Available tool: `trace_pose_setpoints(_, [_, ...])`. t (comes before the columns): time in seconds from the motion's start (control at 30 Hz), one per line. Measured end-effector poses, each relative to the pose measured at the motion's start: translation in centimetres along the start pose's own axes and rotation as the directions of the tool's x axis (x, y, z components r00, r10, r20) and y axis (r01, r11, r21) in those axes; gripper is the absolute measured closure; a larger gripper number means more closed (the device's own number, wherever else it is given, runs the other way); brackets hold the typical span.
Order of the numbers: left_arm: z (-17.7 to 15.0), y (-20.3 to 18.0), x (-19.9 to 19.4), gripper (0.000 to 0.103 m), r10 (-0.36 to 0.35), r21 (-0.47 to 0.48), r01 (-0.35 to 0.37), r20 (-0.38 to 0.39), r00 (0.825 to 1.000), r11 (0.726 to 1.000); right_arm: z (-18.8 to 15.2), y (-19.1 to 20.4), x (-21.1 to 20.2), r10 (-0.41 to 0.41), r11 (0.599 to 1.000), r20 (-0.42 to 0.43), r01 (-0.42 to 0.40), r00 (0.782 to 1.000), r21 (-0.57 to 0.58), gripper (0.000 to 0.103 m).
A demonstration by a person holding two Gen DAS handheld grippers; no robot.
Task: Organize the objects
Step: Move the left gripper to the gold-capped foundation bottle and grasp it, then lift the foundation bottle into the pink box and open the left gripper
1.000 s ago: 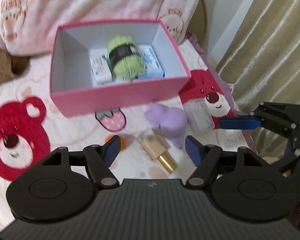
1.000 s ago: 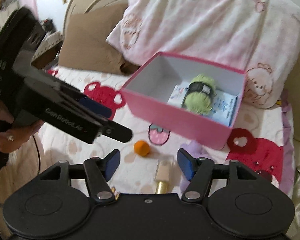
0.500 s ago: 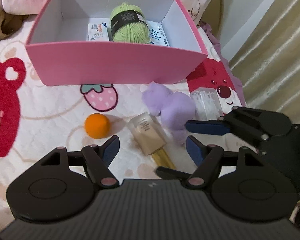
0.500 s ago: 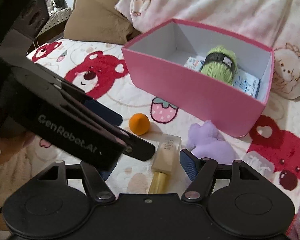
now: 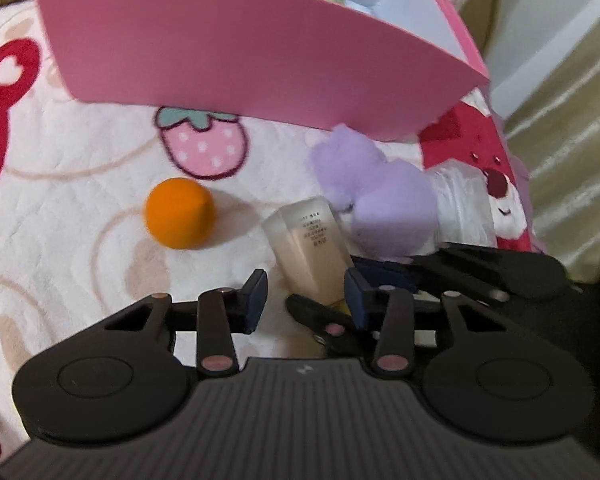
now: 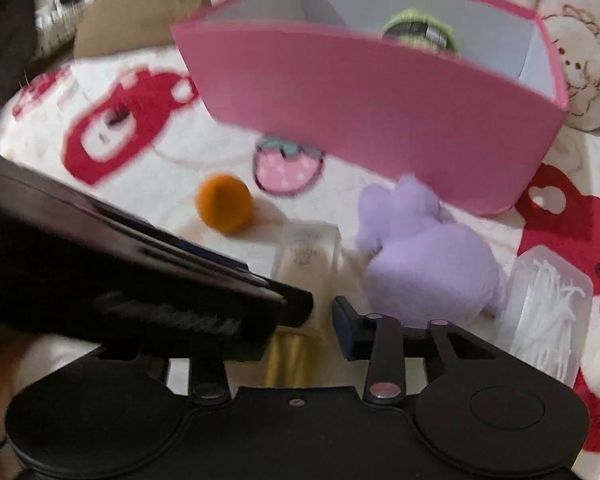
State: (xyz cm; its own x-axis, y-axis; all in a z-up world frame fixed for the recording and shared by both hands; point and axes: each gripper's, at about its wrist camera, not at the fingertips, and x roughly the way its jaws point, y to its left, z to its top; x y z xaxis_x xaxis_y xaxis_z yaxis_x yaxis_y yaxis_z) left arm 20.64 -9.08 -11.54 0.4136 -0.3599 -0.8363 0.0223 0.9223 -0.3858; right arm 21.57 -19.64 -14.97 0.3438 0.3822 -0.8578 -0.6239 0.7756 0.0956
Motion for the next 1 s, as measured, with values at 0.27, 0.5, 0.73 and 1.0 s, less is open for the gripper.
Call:
trace_pose_setpoints(0.27, [-0.3,0.9,0.7,0.062,-0.077,-0.073,0.077,0.000,0.997,0.994,-0.4,-2.8,-0.1,0.095,0.961,-0.064,-0.075,0.993,0.267,0.064])
trace_pose_setpoints(0.5, [-0.7,1.6,1.5,0.059,-0.134,-0.143,0.134,0.015,0.991,0.981,-1.1,-3.9,-0.3,0.163,0.925,-0.043,-0.138,0.986,0.354,0.062])
trace_pose_setpoints(0.73, [-0.9,1.6,1.5,0.060,-0.115,-0.146,0.119,0.037,0.993,0.982,-1.8,-4.9,0.1,0.293,0.857,-0.048,-0.240,0.955,0.456,0.062])
trace_pose_setpoints(1.0, [-1.0,1.0,-0.1,0.062,-0.103,-0.103,0.108,0.053,0.993,0.989,-1.9,-4.1,-1.0,0.293,0.870,-0.021,-0.258,0.956,0.419,0.062])
